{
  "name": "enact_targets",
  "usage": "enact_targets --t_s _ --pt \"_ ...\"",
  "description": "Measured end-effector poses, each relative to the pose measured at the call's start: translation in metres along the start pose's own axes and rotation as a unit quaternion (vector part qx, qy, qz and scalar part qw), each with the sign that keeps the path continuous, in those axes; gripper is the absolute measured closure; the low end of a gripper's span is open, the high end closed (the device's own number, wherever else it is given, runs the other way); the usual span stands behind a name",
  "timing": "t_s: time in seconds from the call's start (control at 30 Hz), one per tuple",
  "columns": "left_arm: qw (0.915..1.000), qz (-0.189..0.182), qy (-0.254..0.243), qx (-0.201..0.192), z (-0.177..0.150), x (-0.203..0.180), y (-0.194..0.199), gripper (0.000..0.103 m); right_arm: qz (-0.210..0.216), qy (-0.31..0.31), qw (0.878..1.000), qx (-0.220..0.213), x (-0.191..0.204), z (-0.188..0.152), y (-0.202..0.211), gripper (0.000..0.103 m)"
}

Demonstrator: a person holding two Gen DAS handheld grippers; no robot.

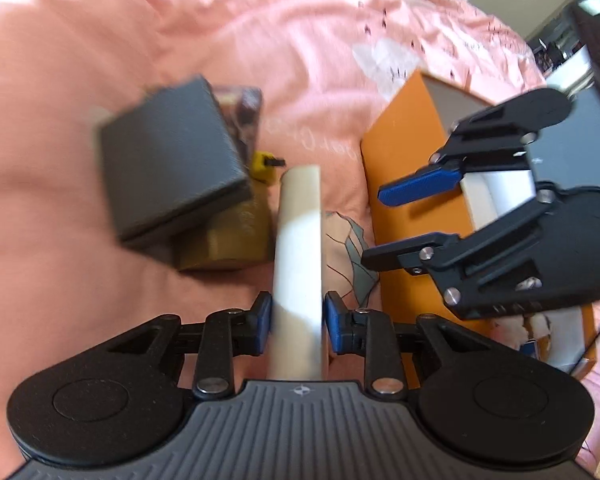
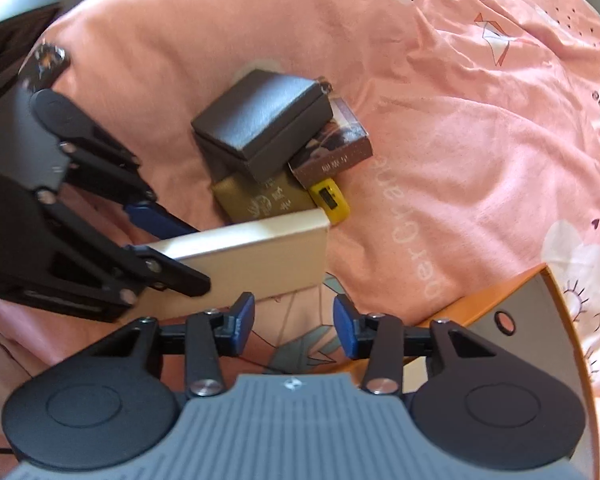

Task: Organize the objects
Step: 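Grasp the cream rectangular box with the left tool, then hold the cream box with left tool while right tool grasps the gold box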

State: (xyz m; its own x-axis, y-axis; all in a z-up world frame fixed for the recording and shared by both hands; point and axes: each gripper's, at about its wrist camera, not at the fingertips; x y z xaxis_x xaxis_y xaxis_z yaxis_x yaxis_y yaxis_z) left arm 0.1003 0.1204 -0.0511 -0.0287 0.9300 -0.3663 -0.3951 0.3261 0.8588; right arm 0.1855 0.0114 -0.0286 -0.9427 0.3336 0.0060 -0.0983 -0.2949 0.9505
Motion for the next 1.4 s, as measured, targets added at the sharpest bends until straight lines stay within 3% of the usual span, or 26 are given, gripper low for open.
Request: enact_targets --t_s 0.17,0.37,0.57,0.77,0.93,1.0,1.1,1.13,1.2,1.3,1.4 --pt "0.9986 0.027 -0.009 -0.045 0.009 -0.009 0.042 0.071 0.044 -0.045 0.998 -0.014 0.003 0.011 -0.003 0.057" --pt "0.9942 0.07 -0.068 -0.045 0.011 -0.008 0.066 0.071 0.063 -0.133 0.989 -0.018 -0.002 0.022 -0.017 0.055" --pt "0.9871 0.092 -0.126 -0.038 0.003 -0.016 0.078 0.071 0.088 -0.265 0.959 -0.039 -0.019 0.016 -0.019 0.057" --pt "0.9876 0.081 -0.135 -0.006 0.012 -0.011 0.059 0.071 0.102 -0.262 0.959 -0.037 -0.006 0.018 -0.031 0.076" --pt "0.9874 0.079 -0.134 0.027 0.025 -0.008 0.048 0.055 0.117 -0.25 0.96 -0.048 -0.005 0.026 -0.038 0.077" --pt "0.9837 0.1 -0.147 0.027 0.032 -0.011 0.043 0.054 0.131 -0.249 0.958 -0.056 -0.004 0.032 -0.038 0.076" --pt "0.9789 0.114 -0.166 0.035 0.041 -0.016 0.033 0.054 0.096 -0.241 0.964 -0.048 0.0 0.043 -0.041 0.075" --pt "0.9772 0.118 -0.172 0.04 0.042 -0.016 0.028 0.062 0.09 -0.241 0.965 -0.047 0.0 0.044 -0.042 0.075" --pt "0.9753 0.132 -0.172 0.042 0.045 -0.012 0.022 0.068 0.09 -0.259 0.961 -0.046 -0.005 0.043 -0.042 0.065" --pt "0.9785 0.123 -0.16 0.043 0.048 -0.005 0.024 0.069 0.087 -0.292 0.951 -0.046 -0.012 0.037 -0.042 0.044" --pt "0.9801 0.117 -0.152 0.05 0.05 -0.001 0.025 0.069 0.066 -0.332 0.94 -0.032 -0.021 0.034 -0.048 0.041"
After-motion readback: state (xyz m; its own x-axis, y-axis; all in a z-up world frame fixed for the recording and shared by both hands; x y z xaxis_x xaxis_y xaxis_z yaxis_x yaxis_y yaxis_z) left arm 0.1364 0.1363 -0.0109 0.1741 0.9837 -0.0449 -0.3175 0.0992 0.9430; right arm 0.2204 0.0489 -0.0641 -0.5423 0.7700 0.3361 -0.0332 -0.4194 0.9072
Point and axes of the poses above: each gripper's, at about its wrist camera, not at the fingertips, and y roughly against the way its jaws point, x to its left, z to its top, and after that the axes turned 2 degrees about -z, right-handed
